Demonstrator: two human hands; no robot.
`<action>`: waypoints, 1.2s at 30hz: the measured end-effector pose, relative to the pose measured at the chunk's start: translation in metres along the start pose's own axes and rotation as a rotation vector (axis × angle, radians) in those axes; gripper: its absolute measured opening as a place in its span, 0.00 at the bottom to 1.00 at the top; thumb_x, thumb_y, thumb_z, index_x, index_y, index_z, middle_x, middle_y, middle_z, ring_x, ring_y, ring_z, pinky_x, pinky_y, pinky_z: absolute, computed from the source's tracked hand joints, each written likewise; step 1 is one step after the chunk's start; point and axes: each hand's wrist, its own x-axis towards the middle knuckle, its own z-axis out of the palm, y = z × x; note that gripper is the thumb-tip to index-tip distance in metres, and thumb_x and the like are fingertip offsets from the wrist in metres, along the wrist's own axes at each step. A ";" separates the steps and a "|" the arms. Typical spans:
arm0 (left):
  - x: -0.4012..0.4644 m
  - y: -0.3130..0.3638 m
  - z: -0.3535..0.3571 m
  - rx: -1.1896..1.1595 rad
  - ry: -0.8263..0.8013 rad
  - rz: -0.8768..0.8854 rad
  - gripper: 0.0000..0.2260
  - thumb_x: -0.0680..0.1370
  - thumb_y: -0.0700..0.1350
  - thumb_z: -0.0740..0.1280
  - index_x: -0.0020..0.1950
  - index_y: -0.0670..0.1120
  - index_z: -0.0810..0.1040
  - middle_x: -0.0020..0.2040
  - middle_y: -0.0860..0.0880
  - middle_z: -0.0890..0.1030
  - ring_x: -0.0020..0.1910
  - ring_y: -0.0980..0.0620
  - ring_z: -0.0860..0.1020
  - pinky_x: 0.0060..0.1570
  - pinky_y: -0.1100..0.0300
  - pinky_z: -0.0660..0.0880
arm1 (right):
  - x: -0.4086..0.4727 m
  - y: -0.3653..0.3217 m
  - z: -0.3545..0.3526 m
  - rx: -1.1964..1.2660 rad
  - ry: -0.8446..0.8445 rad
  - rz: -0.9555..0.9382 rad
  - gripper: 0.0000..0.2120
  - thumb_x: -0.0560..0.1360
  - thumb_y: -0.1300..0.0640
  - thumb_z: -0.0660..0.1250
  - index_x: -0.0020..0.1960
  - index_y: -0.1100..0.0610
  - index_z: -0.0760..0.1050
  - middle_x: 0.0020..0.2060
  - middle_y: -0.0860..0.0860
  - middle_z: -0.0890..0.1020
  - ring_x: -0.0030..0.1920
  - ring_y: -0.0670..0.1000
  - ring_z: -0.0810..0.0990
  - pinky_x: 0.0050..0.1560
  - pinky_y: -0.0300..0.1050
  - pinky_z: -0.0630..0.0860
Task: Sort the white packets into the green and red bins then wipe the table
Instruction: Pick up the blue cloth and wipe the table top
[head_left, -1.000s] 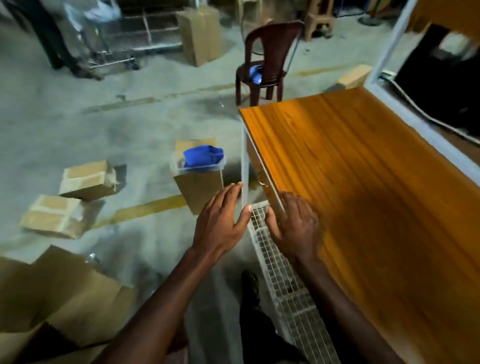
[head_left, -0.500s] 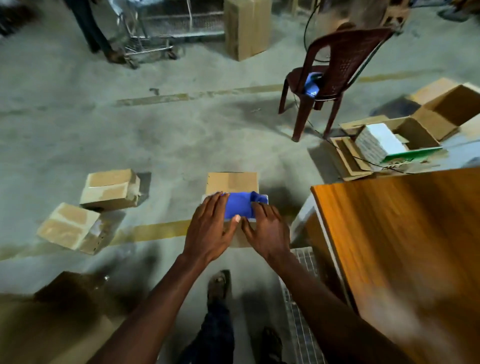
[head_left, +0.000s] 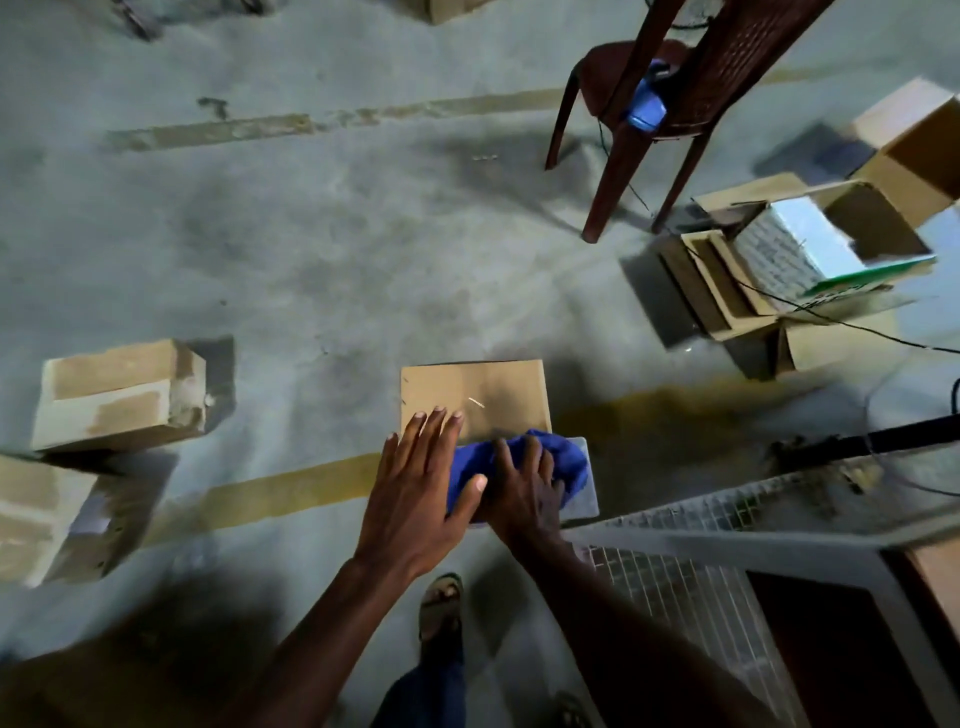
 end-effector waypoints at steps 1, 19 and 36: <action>0.001 -0.007 0.001 -0.007 -0.001 0.000 0.31 0.80 0.62 0.52 0.80 0.49 0.54 0.80 0.46 0.60 0.80 0.45 0.57 0.75 0.41 0.59 | 0.004 0.000 0.003 0.009 0.020 0.003 0.43 0.71 0.32 0.68 0.78 0.46 0.54 0.75 0.60 0.56 0.71 0.63 0.62 0.61 0.62 0.73; -0.003 -0.055 0.020 -0.006 -0.010 -0.056 0.33 0.80 0.63 0.53 0.81 0.52 0.48 0.82 0.48 0.51 0.81 0.46 0.48 0.78 0.43 0.49 | 0.014 0.006 0.038 0.369 0.224 0.093 0.27 0.73 0.43 0.73 0.61 0.55 0.65 0.55 0.57 0.73 0.51 0.56 0.77 0.49 0.51 0.77; -0.037 0.084 -0.132 -0.128 0.162 0.070 0.34 0.79 0.64 0.52 0.81 0.50 0.50 0.82 0.46 0.55 0.80 0.44 0.53 0.76 0.40 0.52 | -0.161 0.030 -0.221 0.929 0.462 0.260 0.25 0.65 0.44 0.81 0.53 0.51 0.72 0.46 0.45 0.80 0.48 0.47 0.80 0.48 0.42 0.76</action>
